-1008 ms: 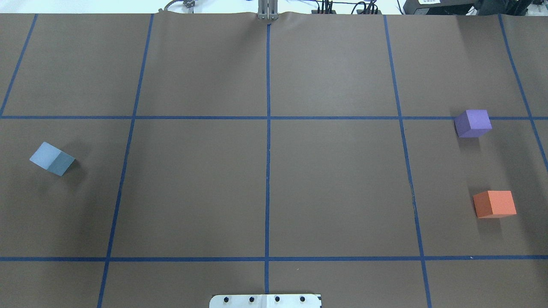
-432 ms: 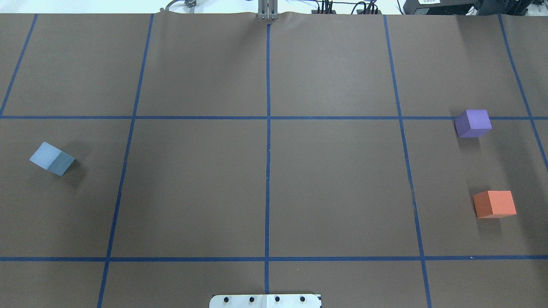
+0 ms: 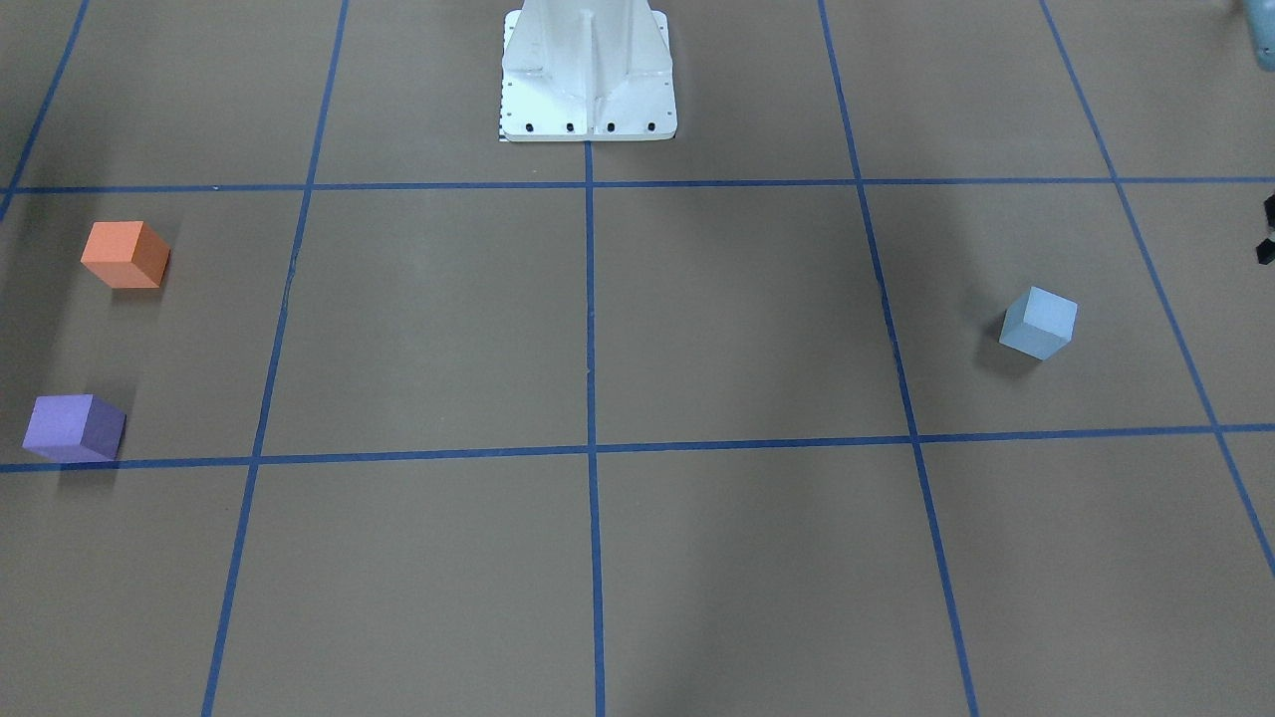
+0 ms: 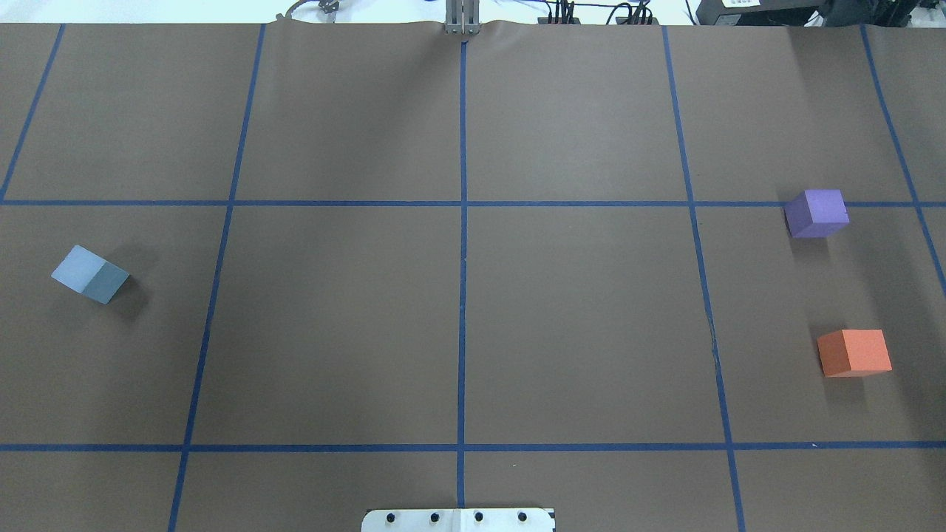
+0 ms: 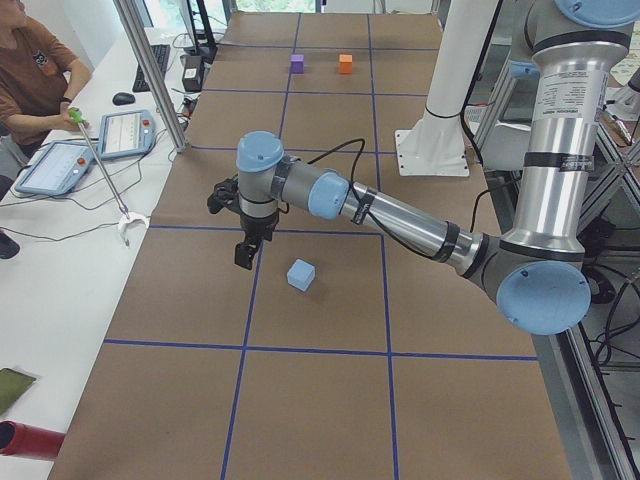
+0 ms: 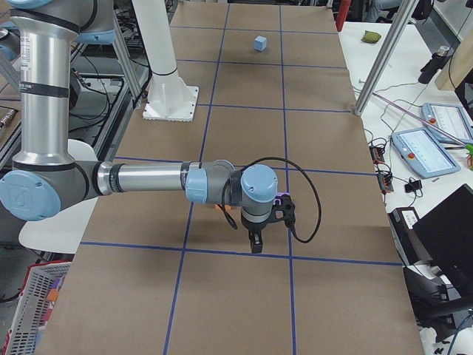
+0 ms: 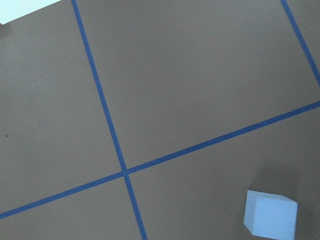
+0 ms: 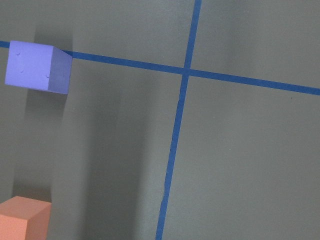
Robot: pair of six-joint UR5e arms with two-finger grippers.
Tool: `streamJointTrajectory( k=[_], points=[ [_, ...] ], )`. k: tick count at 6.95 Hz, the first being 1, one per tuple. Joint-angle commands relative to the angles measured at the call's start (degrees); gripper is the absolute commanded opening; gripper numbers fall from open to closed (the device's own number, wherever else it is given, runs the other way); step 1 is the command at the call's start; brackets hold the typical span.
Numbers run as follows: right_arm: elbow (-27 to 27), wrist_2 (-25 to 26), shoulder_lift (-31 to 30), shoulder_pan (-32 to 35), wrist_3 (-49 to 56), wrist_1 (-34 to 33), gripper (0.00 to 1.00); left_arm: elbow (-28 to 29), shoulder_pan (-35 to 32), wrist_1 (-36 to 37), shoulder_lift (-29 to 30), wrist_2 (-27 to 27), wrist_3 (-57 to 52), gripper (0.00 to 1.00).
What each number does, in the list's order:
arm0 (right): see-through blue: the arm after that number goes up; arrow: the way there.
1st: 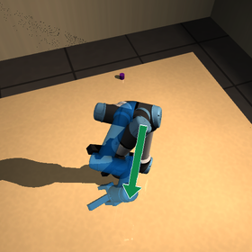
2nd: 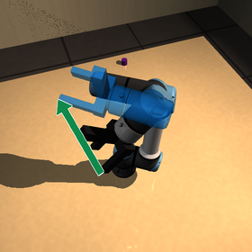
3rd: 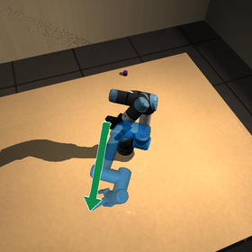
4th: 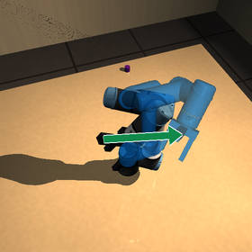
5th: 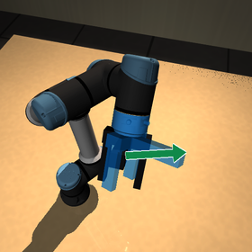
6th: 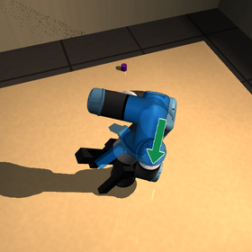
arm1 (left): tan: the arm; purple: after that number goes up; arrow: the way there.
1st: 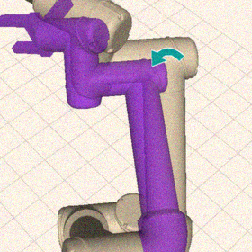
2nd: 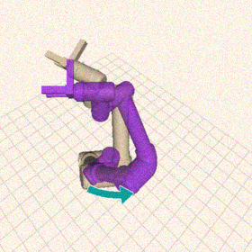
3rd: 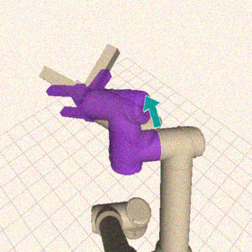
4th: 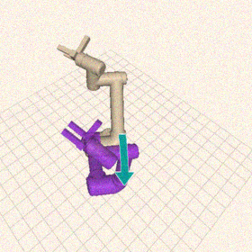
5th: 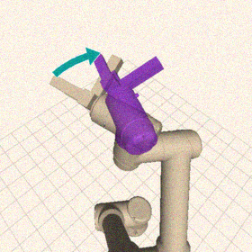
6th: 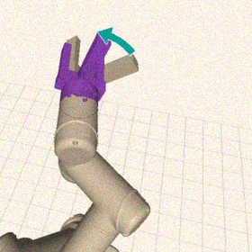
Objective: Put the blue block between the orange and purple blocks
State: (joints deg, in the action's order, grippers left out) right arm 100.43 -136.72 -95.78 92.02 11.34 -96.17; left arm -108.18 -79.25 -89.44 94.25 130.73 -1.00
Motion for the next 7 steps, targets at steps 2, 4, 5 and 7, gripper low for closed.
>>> streamJointTrajectory(
  k=[2,4,5,7],
  points=[
    [-0.1,0.3,0.2,0.0,0.0,0.0,1.00,4.3,10.9,-14.9,-0.8,-1.0,16.8,1.00],
    [-0.1,0.4,0.0,0.0,0.1,0.0,1.00,9.6,13.2,-24.6,-2.9,-1.1,21.8,1.00],
    [0.0,0.5,-0.1,0.0,0.1,0.0,1.00,9.6,14.5,-24.8,-3.1,-2.3,23.9,1.00],
    [0.1,0.3,-0.4,0.0,0.1,0.0,1.00,9.8,17.5,-24.8,-3.2,-4.4,25.3,1.00]
  ],
)
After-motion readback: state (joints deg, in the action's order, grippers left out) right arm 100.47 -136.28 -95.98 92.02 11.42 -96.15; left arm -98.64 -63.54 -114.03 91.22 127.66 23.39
